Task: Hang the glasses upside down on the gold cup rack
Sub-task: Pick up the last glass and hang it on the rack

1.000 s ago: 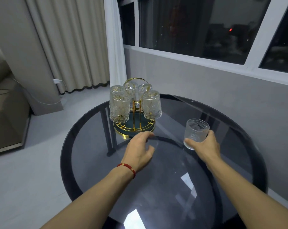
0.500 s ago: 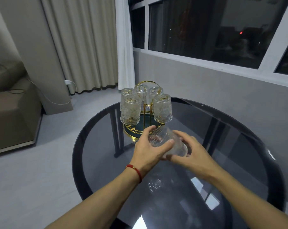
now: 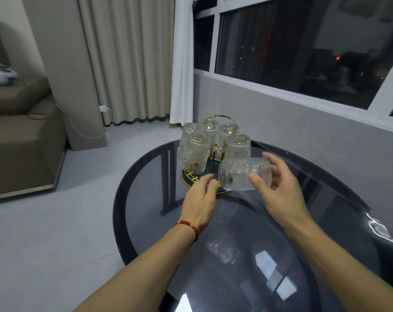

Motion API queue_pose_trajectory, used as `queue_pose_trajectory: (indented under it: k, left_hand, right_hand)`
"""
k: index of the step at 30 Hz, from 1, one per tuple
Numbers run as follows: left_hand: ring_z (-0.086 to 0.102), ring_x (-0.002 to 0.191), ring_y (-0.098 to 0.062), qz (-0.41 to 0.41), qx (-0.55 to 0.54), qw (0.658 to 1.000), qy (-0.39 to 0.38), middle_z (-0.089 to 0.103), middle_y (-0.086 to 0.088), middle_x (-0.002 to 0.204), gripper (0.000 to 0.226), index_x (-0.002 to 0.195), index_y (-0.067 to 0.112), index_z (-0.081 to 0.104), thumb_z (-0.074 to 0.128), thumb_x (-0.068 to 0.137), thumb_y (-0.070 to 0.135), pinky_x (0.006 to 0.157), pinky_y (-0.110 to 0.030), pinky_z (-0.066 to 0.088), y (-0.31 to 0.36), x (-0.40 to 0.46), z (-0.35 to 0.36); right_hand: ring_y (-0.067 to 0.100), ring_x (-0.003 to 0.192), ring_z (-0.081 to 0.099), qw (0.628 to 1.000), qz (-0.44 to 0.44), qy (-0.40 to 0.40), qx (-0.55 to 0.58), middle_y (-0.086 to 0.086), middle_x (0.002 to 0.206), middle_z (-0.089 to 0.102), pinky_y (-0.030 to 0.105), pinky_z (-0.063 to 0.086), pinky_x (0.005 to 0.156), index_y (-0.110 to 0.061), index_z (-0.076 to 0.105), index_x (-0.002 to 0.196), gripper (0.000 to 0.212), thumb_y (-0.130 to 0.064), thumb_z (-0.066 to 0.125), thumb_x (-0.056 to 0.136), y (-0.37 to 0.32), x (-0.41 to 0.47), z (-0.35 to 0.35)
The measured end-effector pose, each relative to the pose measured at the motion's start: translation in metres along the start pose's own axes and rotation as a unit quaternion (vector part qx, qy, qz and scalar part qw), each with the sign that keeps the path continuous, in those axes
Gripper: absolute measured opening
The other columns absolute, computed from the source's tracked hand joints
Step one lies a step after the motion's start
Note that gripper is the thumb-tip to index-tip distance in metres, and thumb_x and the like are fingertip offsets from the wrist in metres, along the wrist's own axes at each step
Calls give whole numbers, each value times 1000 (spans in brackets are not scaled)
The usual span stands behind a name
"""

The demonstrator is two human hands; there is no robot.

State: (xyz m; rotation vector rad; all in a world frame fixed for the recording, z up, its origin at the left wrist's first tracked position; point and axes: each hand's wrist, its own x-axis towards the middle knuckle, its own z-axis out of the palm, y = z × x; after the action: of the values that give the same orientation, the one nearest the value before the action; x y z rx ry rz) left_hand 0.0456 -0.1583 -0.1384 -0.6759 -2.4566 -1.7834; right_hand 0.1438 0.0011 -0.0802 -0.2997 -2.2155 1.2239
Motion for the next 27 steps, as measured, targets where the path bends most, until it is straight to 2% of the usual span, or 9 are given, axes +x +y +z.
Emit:
queue_pose_trajectory:
  k: [2, 4, 6, 9, 14, 18, 22, 27]
  left_hand:
    - [37, 143, -21, 38, 177, 983, -32, 50, -1, 150, 53, 146, 27, 50, 57, 94, 31, 118, -44, 33, -17, 5, -5]
    - [17, 153, -23, 27, 265, 959, -97, 30, -1, 165, 74, 154, 36, 35, 63, 87, 23, 123, -45, 24, -32, 9, -7]
    - [11, 155, -23, 10, 281, 952, -124, 21, -1, 168, 82, 157, 39, 25, 64, 88, 22, 124, -47, 23, -41, 13, -9]
    - [18, 153, -25, -3, 291, 948, -132, 28, -4, 166, 82, 158, 34, 22, 64, 89, 23, 122, -46, 27, -47, 15, -9]
    - [23, 152, -26, -9, 313, 940, -138, 30, -5, 165, 80, 159, 31, 24, 62, 89, 31, 123, -45, 26, -53, 15, -11]
    - [22, 152, -26, -2, 330, 930, -161, 26, -6, 166, 77, 159, 33, 22, 60, 91, 35, 123, -44, 25, -55, 17, -12]
    - [18, 153, -28, 2, 362, 912, -193, 20, -7, 168, 71, 159, 34, 22, 54, 95, 39, 124, -46, 22, -59, 20, -13]
    - [13, 154, -30, 8, 371, 906, -204, 14, -7, 169, 65, 158, 35, 22, 48, 99, 41, 124, -46, 17, -63, 18, -13]
  right_hand:
    - [19, 133, 56, 997, -38, 28, -53, 1, 145, 55, 48, 51, 111, -33, 47, 154, 67, -33, 75, 94, -14, 13, 1]
    - [20, 137, 53, 994, -69, 34, -76, 3, 151, 53, 45, 49, 112, -30, 45, 155, 68, -33, 75, 94, -25, 27, 4]
    - [21, 140, 50, 990, -90, 32, -108, 4, 152, 54, 41, 44, 113, -27, 46, 155, 67, -34, 73, 95, -35, 43, 11]
    - [22, 141, 48, 985, -95, 19, -141, 4, 149, 55, 33, 37, 108, -28, 48, 152, 63, -35, 72, 94, -46, 63, 19]
    - [28, 141, 47, 977, -93, -18, -191, 8, 149, 56, 44, 38, 113, -25, 50, 149, 58, -36, 69, 95, -54, 90, 35]
    - [28, 141, 46, 964, -108, -50, -239, 9, 148, 56, 45, 39, 112, -22, 50, 148, 53, -38, 63, 99, -51, 102, 49]
    - [32, 140, 43, 944, -115, -85, -298, 12, 147, 55, 46, 38, 110, -20, 50, 149, 49, -36, 55, 104, -42, 109, 61]
    - [35, 134, 42, 906, -123, -127, -384, 17, 145, 54, 53, 41, 110, -21, 49, 148, 44, -38, 46, 107, -31, 110, 70]
